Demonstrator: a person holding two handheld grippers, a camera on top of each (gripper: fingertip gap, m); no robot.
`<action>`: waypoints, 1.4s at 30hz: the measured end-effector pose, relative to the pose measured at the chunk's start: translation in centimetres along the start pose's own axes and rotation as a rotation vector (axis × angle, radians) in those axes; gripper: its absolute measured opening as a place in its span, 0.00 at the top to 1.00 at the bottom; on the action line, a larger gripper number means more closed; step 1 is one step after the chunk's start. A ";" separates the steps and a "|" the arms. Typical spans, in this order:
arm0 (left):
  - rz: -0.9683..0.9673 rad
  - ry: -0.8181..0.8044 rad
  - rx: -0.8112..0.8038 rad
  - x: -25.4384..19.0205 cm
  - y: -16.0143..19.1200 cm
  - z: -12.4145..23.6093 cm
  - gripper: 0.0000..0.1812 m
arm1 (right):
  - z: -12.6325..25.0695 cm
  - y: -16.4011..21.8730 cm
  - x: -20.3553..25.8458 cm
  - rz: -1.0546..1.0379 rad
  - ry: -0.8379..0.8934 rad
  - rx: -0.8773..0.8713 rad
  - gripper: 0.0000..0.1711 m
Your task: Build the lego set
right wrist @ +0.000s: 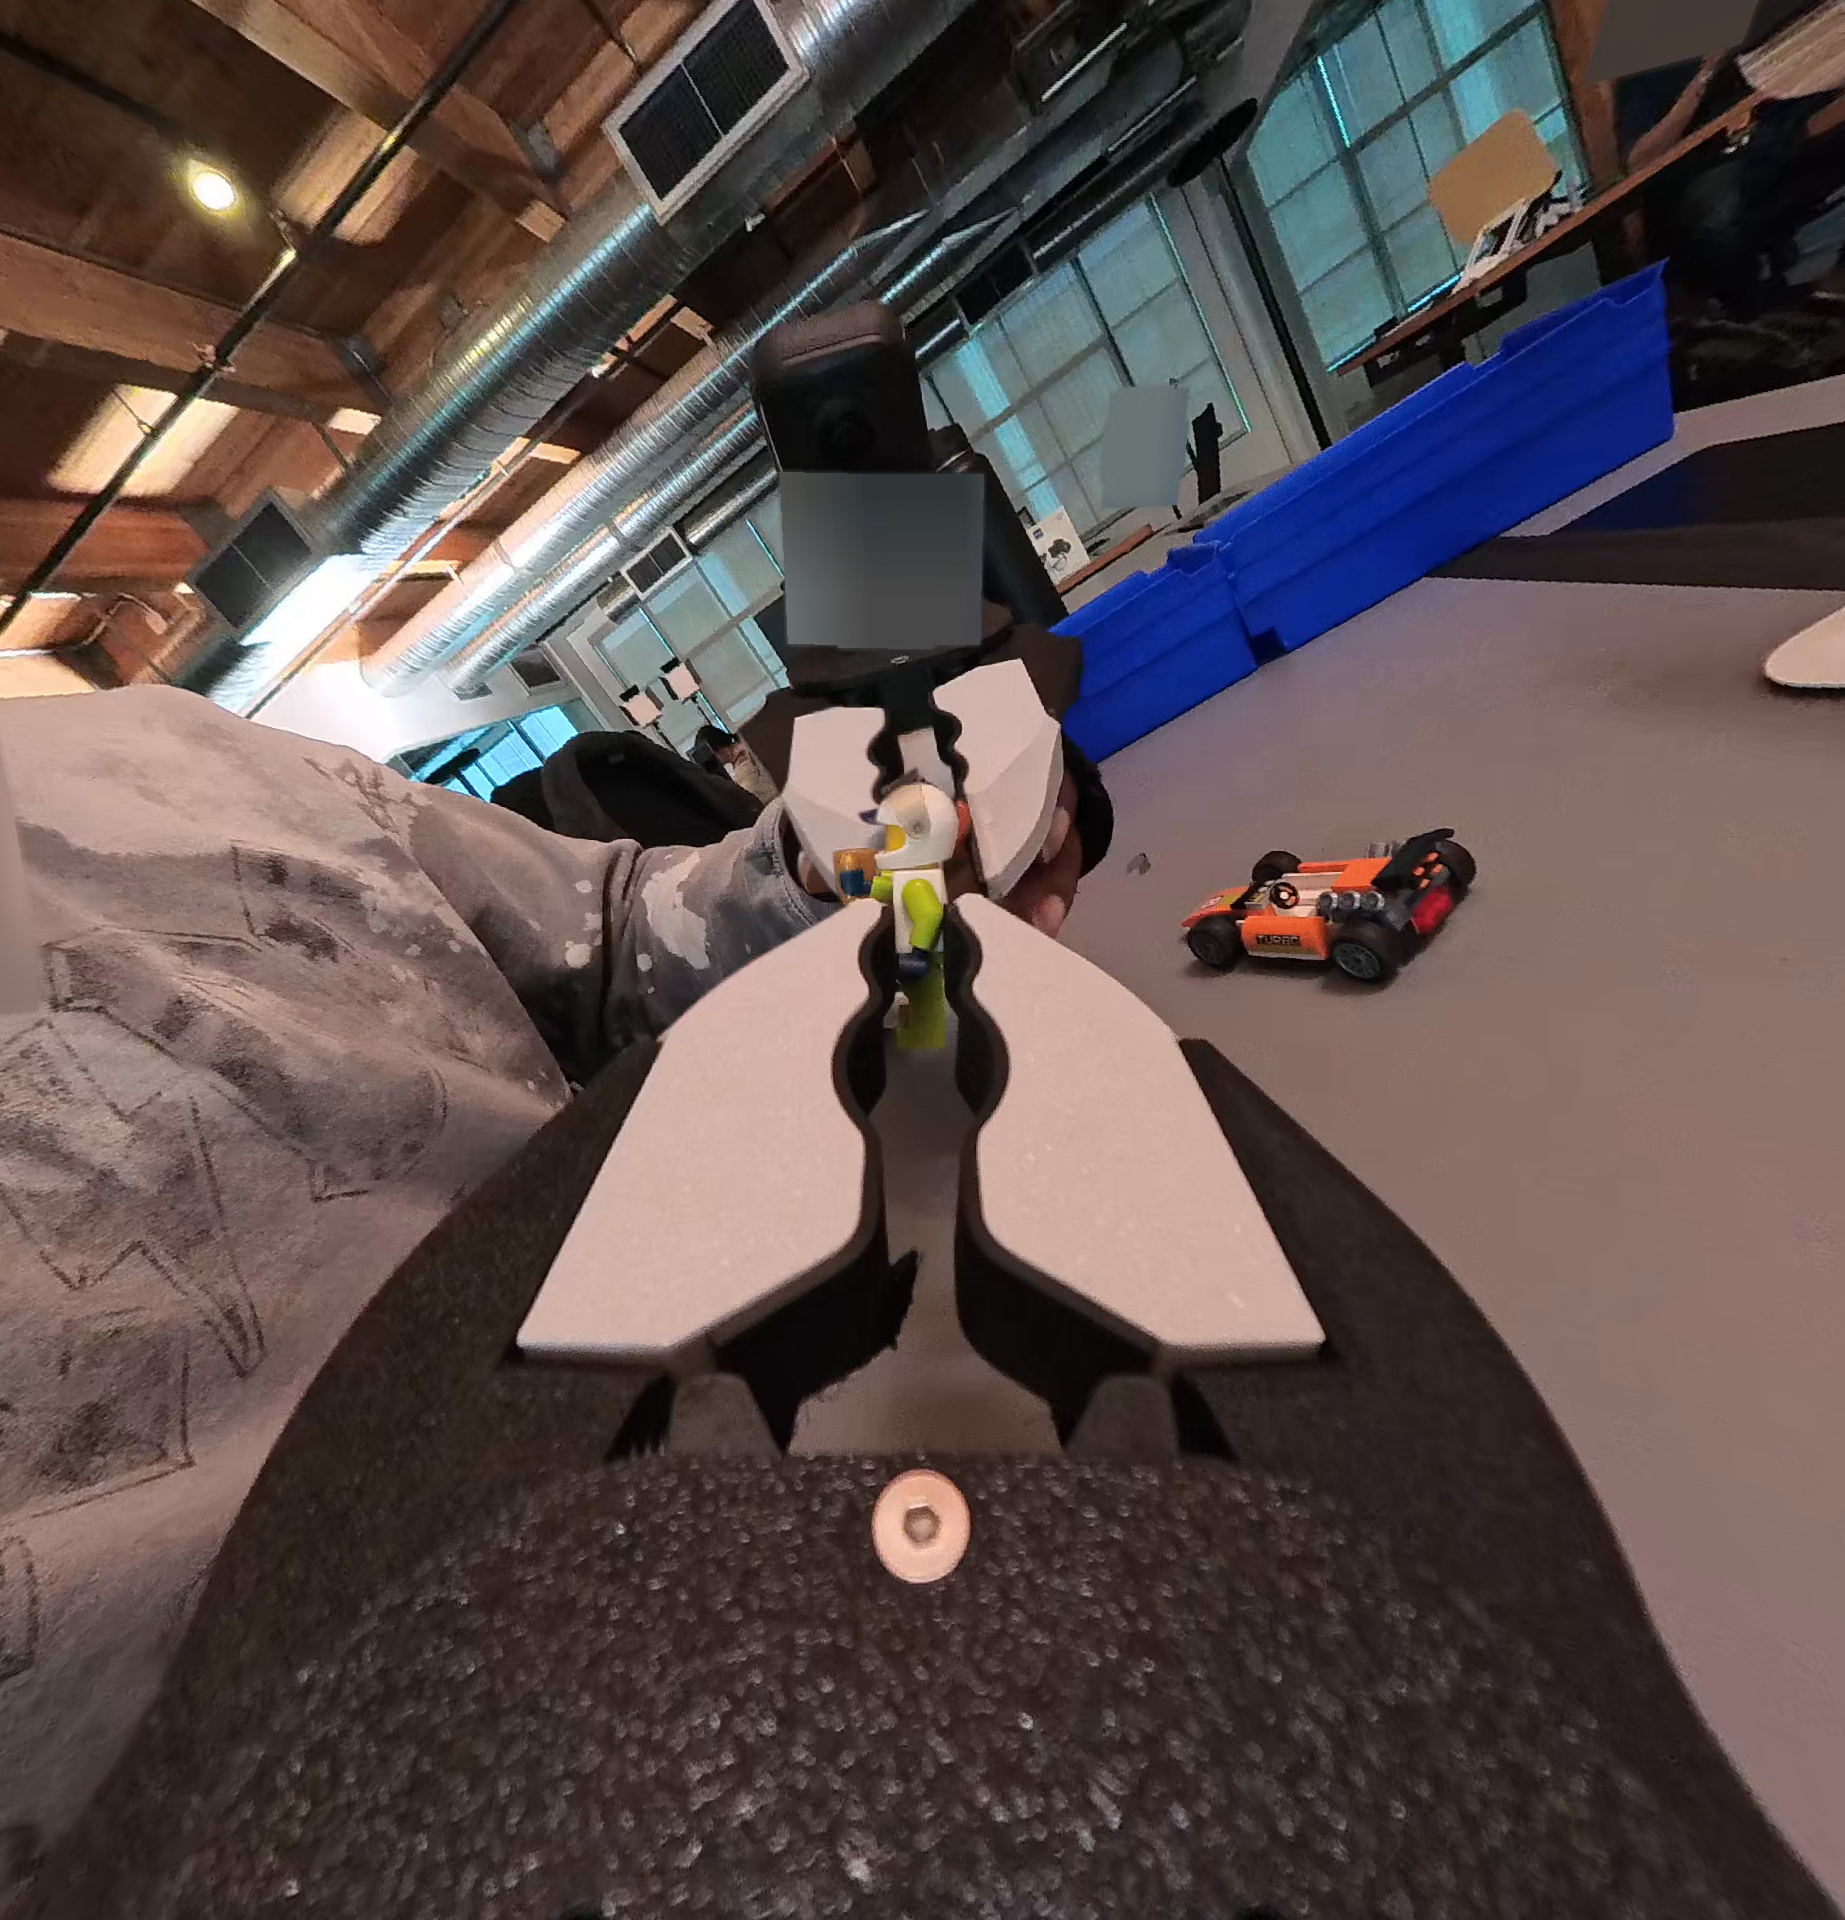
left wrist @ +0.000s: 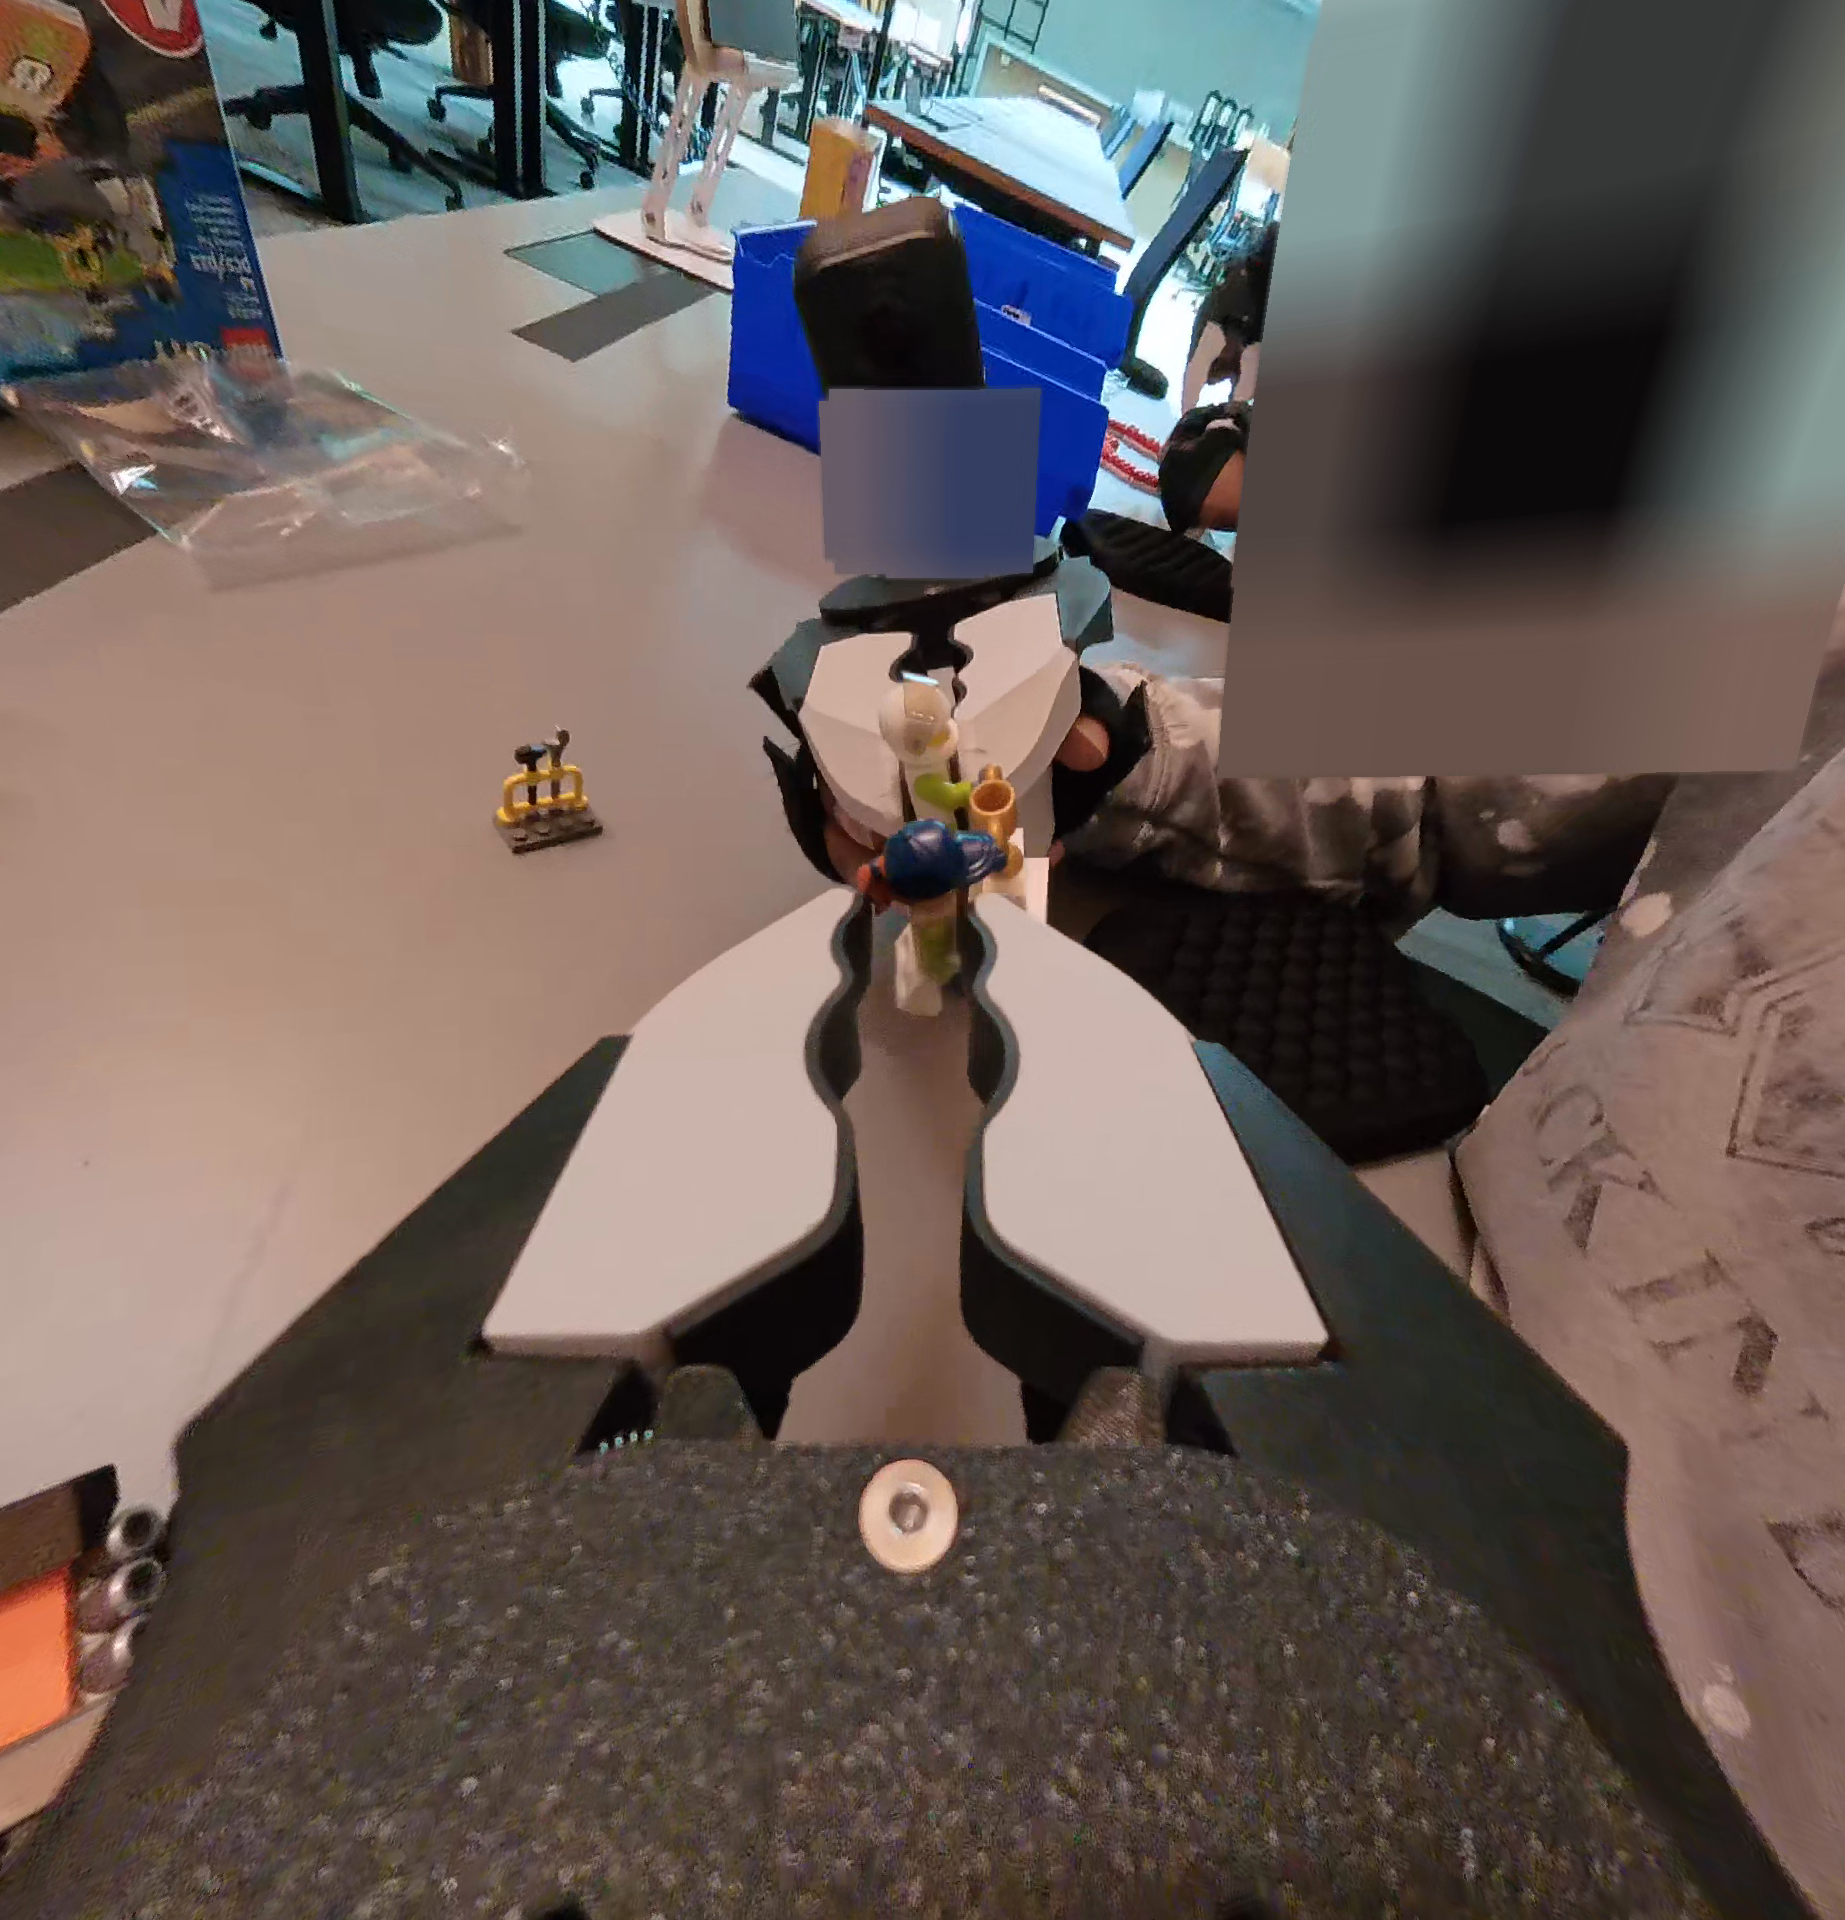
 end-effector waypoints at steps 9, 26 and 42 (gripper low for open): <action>0.073 0.002 0.064 0.3 0.0 0.0 0.93 | 0.0 -0.2 0.4 0.123 0.045 0.063 0.94; 0.130 0.053 0.154 0.2 0.3 0.5 0.93 | -0.7 0.3 1.6 0.483 0.093 0.227 0.95; -0.017 0.036 0.170 0.9 0.7 0.3 0.93 | -0.3 0.2 1.0 0.389 0.070 0.314 0.83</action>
Point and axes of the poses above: each gripper's, where its closed fingertips meet, z back along the fingers, y out of its underside, x = y × z across the jaws, the point moved 8 cm from there along z, back along the fingers, and after that the axes turned 10 degrees about -x, right-handed, at the moved point
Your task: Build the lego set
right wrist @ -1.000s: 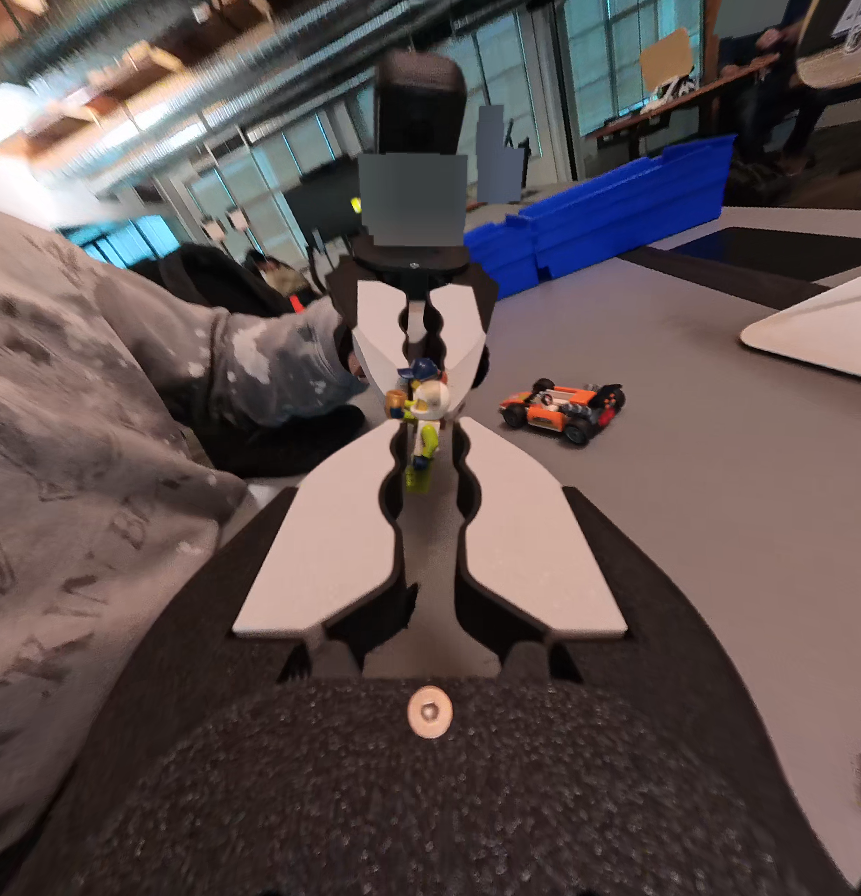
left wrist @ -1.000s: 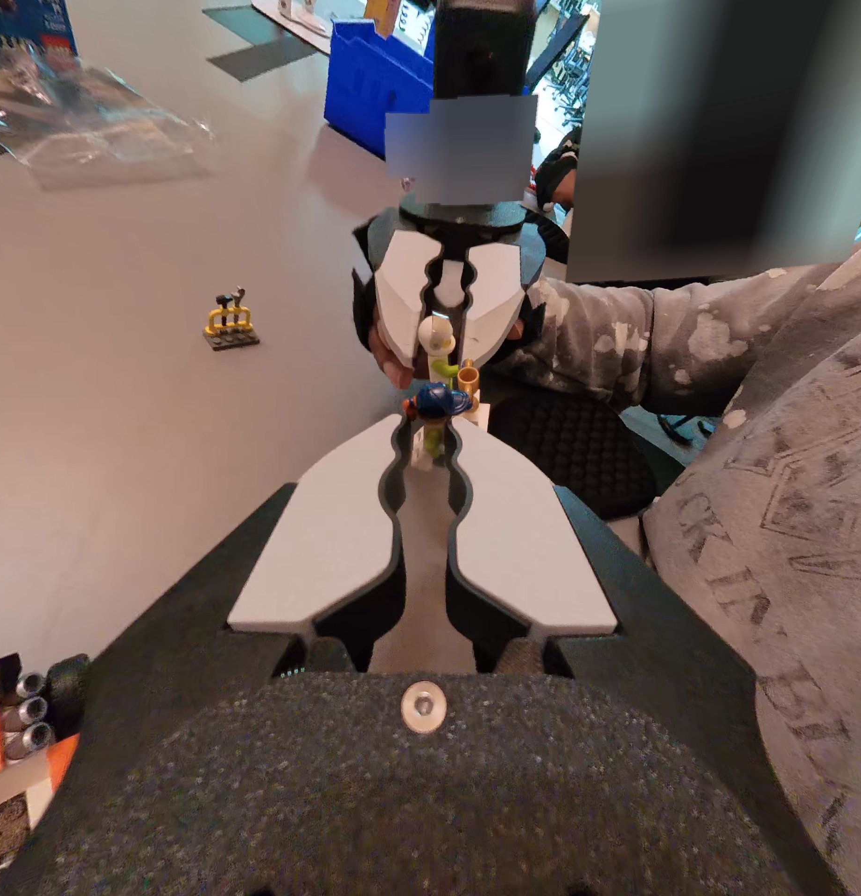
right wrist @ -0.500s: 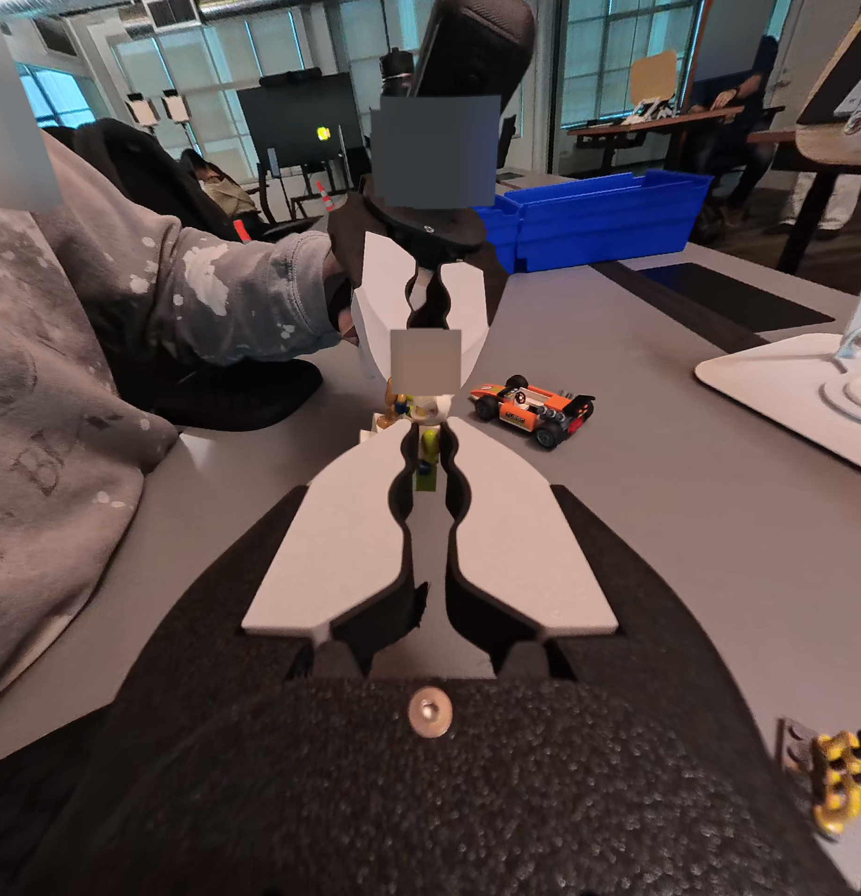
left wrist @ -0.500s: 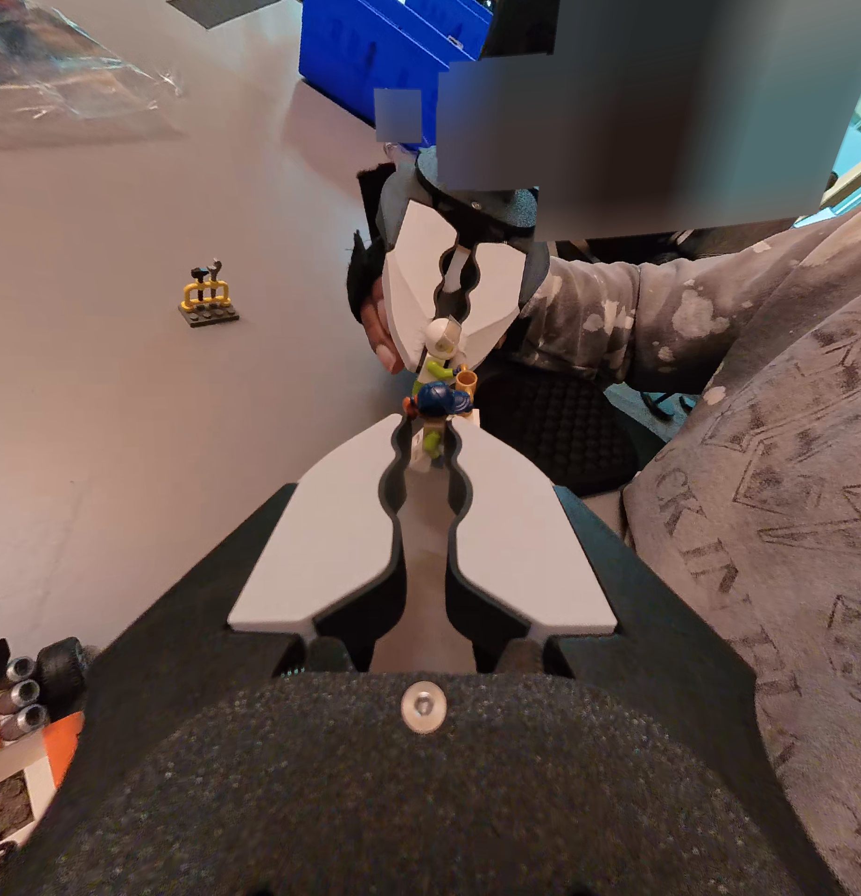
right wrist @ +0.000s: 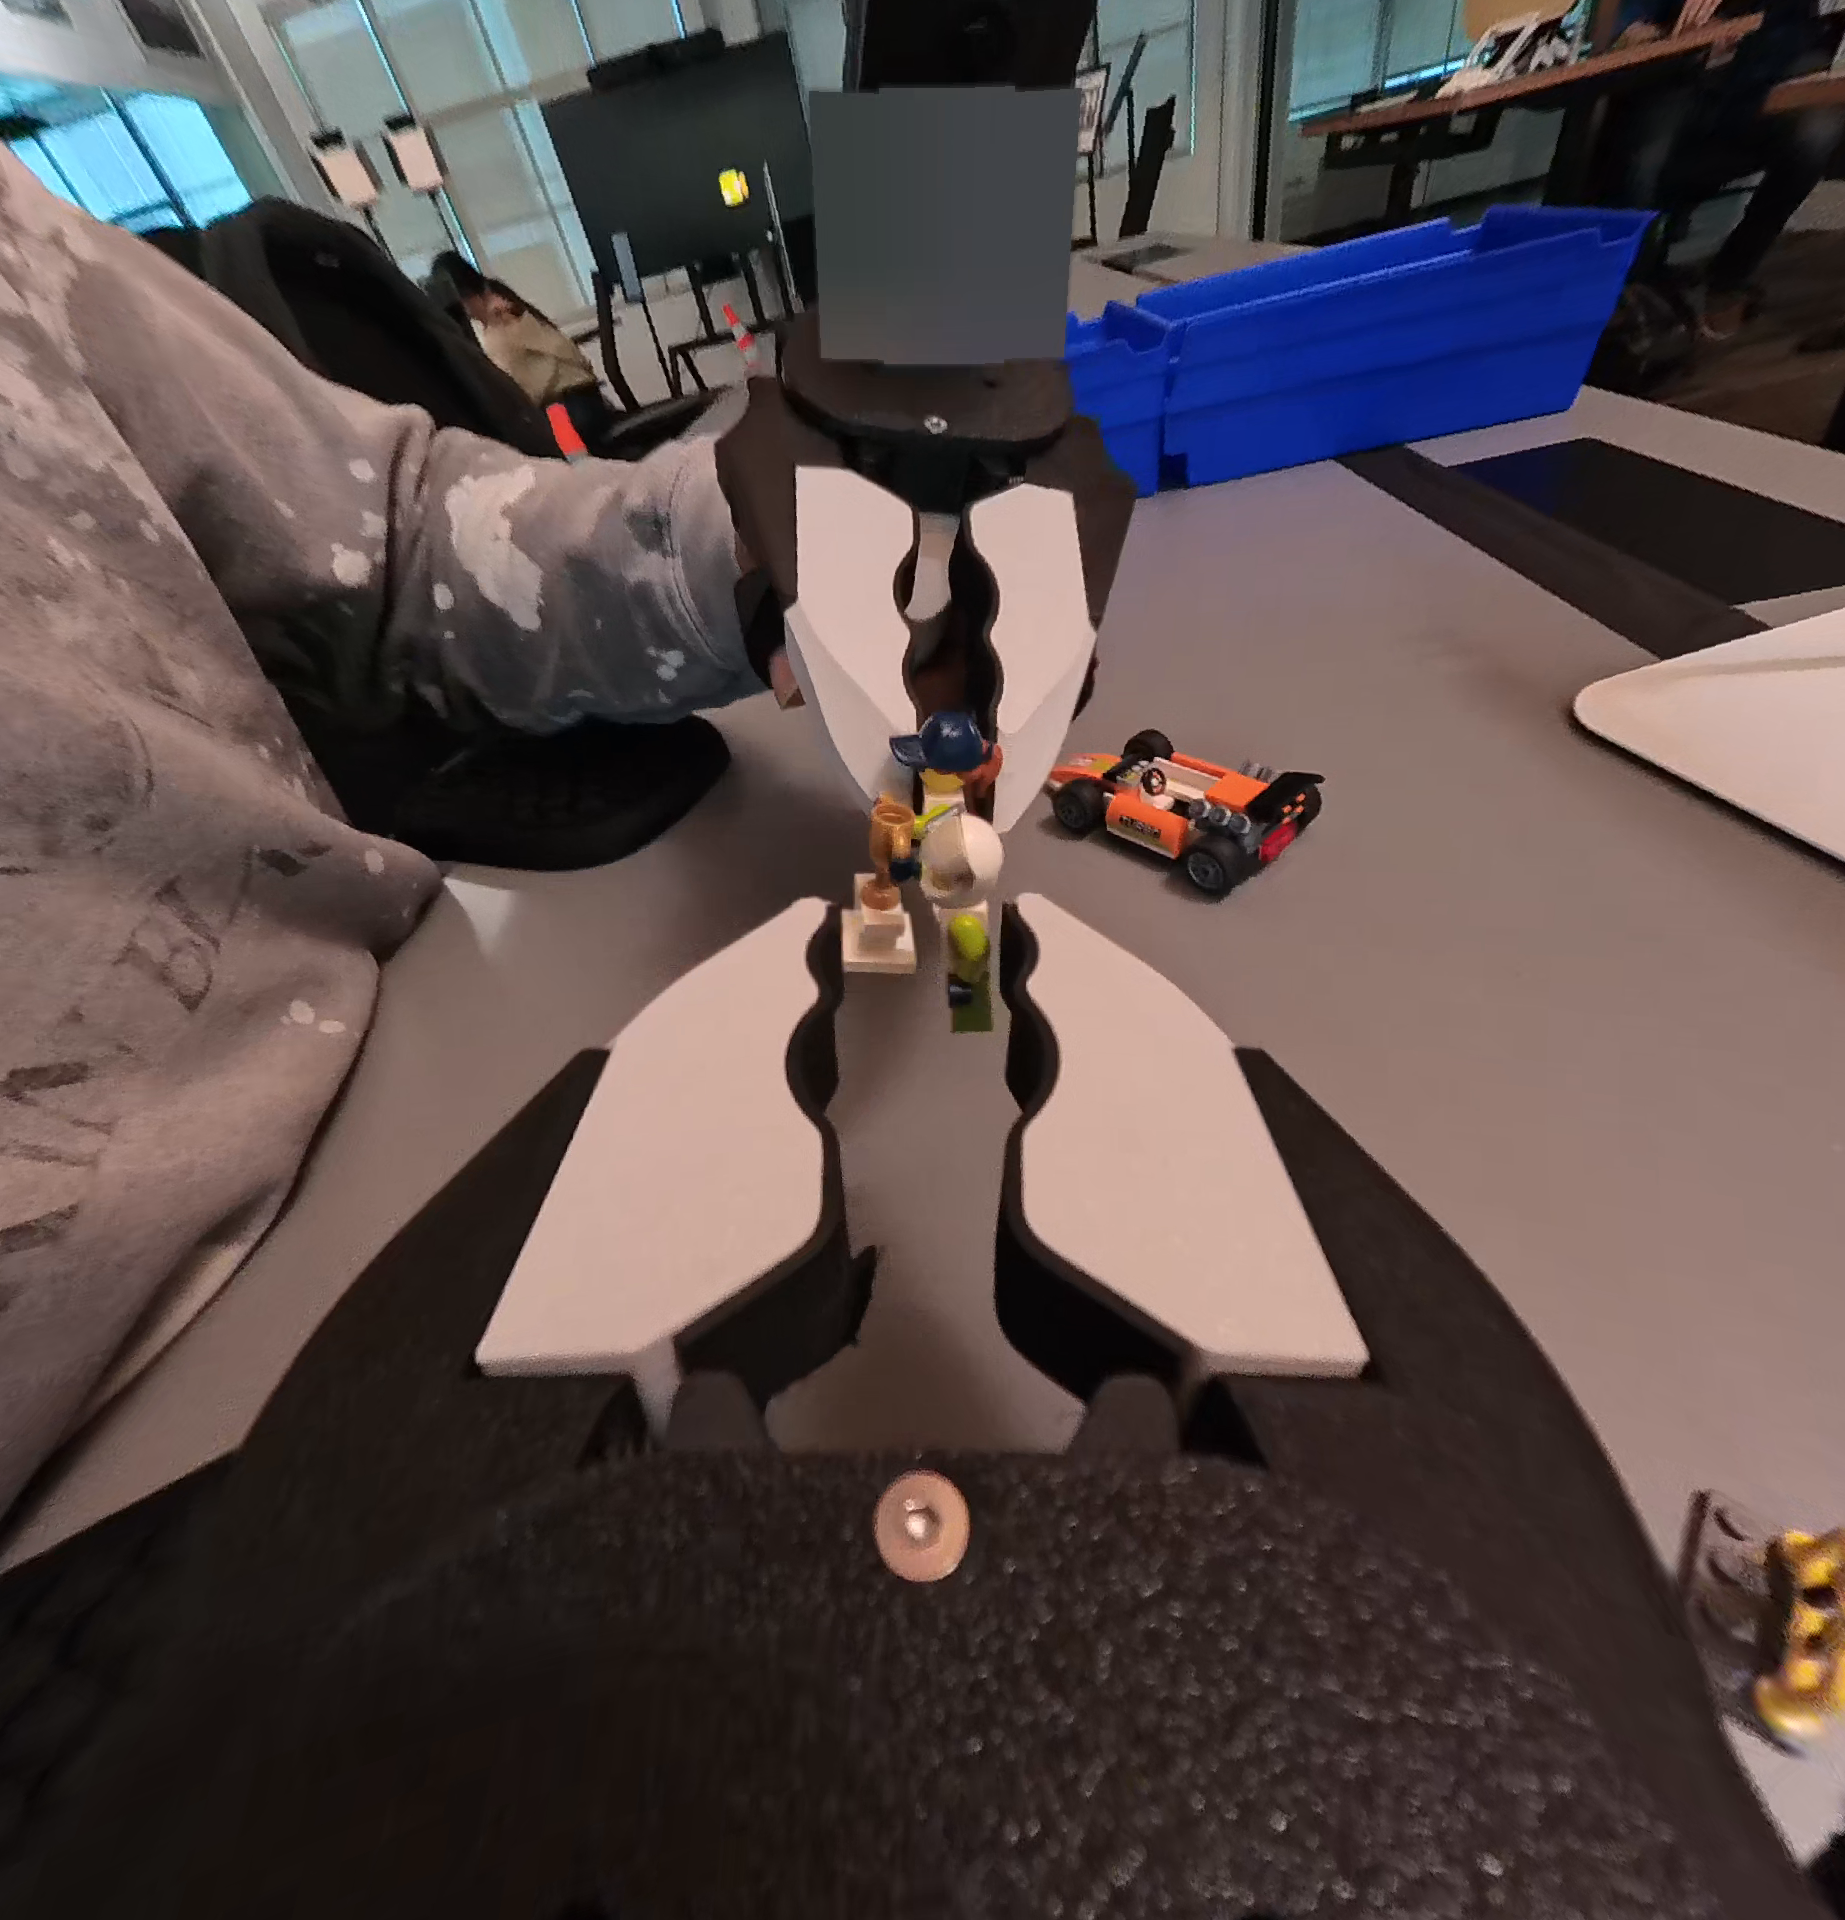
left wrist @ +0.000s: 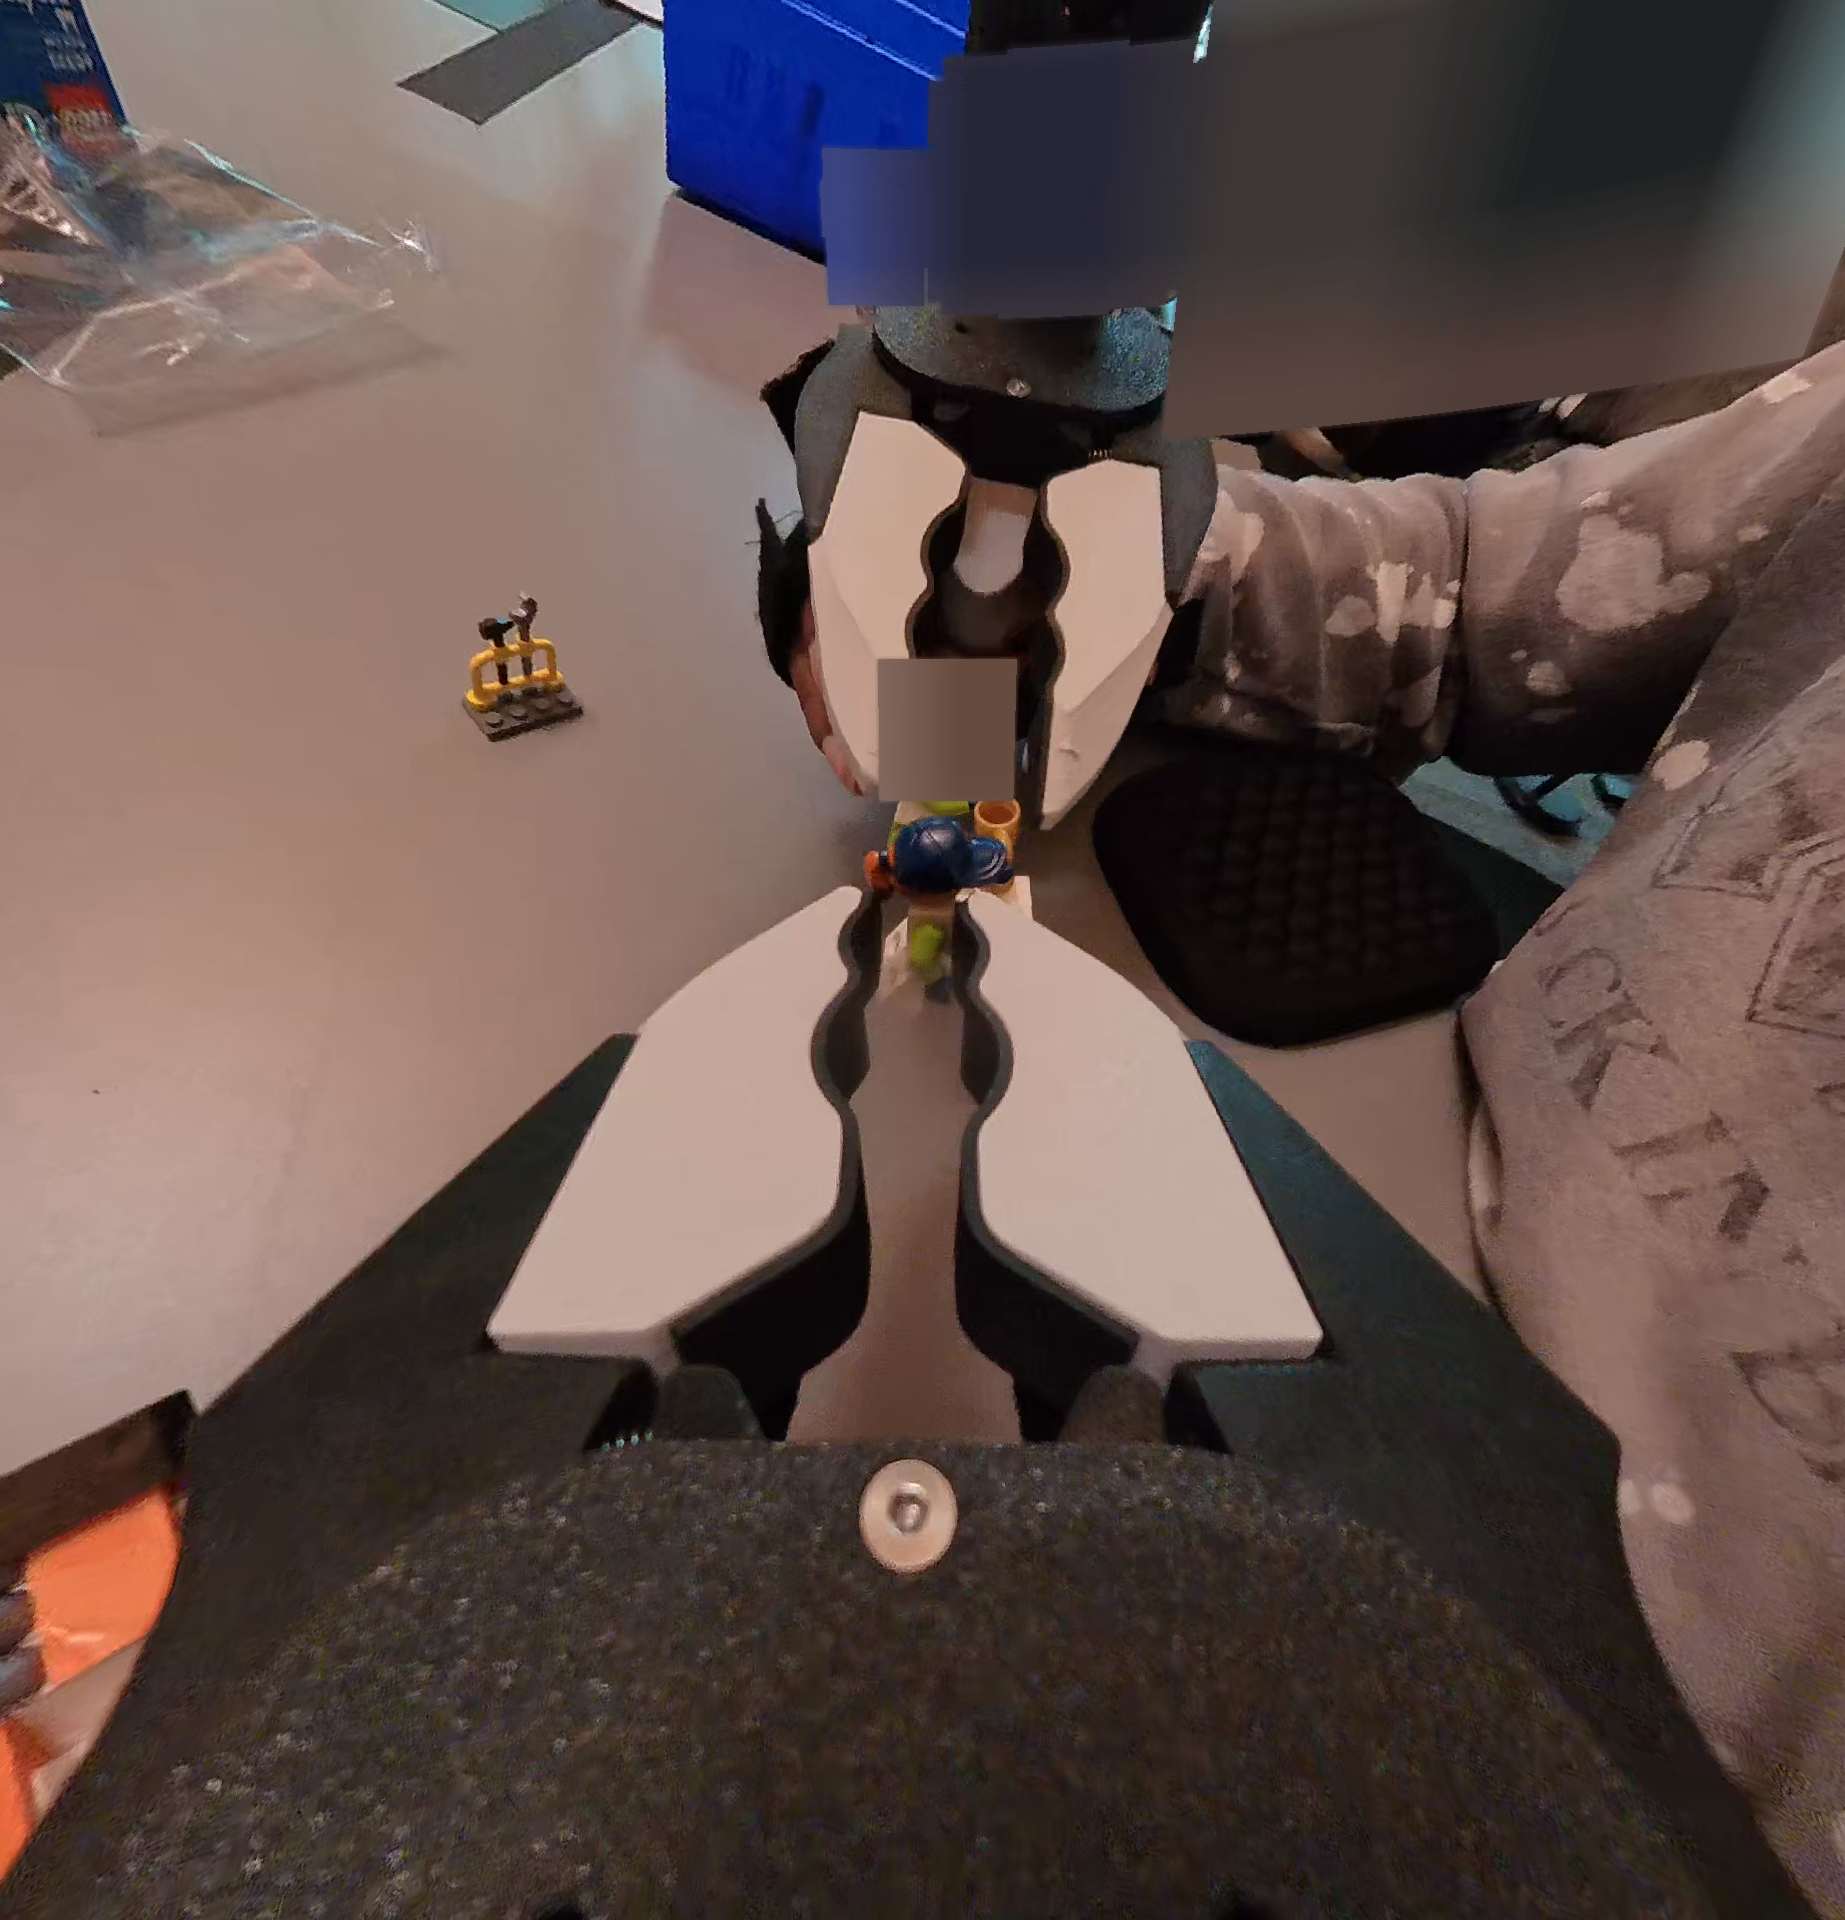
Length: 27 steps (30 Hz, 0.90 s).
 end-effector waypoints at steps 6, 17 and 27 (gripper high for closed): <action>-0.096 -0.032 0.050 2.3 -0.2 -0.6 0.93 | -0.2 -1.2 -2.0 0.122 0.088 0.171 0.86; -0.065 -0.042 0.087 11.3 -3.8 -0.4 0.93 | -2.0 -4.9 -12.2 0.130 0.057 0.521 0.92; 0.007 -0.113 0.238 16.7 0.4 -1.2 0.91 | -3.2 0.5 -17.2 0.030 0.068 0.595 0.92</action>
Point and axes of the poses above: each gripper's, where its closed fingertips meet, z back along the fingers, y out of its underside, x = y × z across the jaws, the point moved 8 cm from there along z, back along the fingers, and after that the axes turned 10 degrees about -x, right-handed, at the moved point
